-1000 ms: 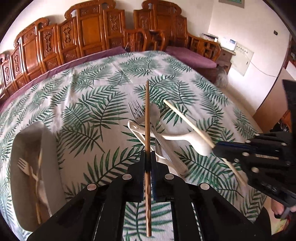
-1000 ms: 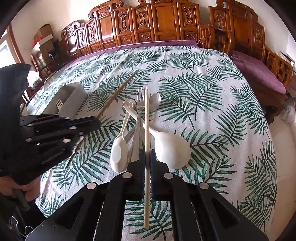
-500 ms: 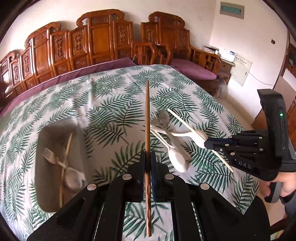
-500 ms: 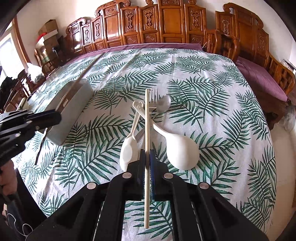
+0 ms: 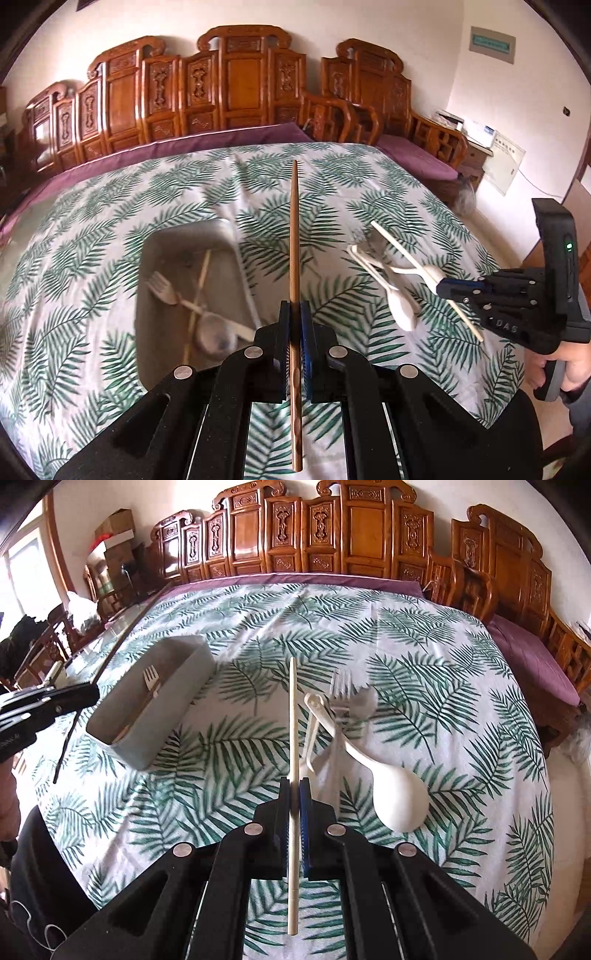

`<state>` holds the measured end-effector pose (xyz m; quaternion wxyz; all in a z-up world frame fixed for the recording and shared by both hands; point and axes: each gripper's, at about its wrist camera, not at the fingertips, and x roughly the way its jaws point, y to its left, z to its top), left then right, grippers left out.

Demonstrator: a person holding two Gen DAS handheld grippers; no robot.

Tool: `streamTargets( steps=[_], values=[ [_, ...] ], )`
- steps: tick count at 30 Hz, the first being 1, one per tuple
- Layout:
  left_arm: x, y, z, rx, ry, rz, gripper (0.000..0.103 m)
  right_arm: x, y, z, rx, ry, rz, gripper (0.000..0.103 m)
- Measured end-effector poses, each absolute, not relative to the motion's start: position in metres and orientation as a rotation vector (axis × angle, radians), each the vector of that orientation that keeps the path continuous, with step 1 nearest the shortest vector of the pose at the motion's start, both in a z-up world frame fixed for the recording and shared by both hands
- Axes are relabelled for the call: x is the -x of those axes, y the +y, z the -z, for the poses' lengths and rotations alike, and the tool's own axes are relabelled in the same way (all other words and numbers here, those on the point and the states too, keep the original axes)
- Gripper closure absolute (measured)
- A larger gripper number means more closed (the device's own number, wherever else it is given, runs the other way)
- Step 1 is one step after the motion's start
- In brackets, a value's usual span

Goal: Organize utensils
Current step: 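Carry the chopstick to the tray and release it with the left tool while the right carries its chopstick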

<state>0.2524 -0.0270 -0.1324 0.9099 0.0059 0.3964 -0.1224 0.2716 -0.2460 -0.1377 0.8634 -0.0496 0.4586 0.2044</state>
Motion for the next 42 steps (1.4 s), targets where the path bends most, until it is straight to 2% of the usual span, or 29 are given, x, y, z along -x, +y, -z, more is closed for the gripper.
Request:
streamTargets(
  steps=[15,42],
  values=[
    [-0.293,0.044,0.145,0.103,0.853,0.161,0.098,-0.277,-0.184,0.115,0.118,0.93,-0.499,0.097],
    [-0.324,0.066,0.175,0.113,0.89,0.116,0.098,-0.306,-0.108,0.116,0.089,0.941,-0.575,0.097]
  ],
)
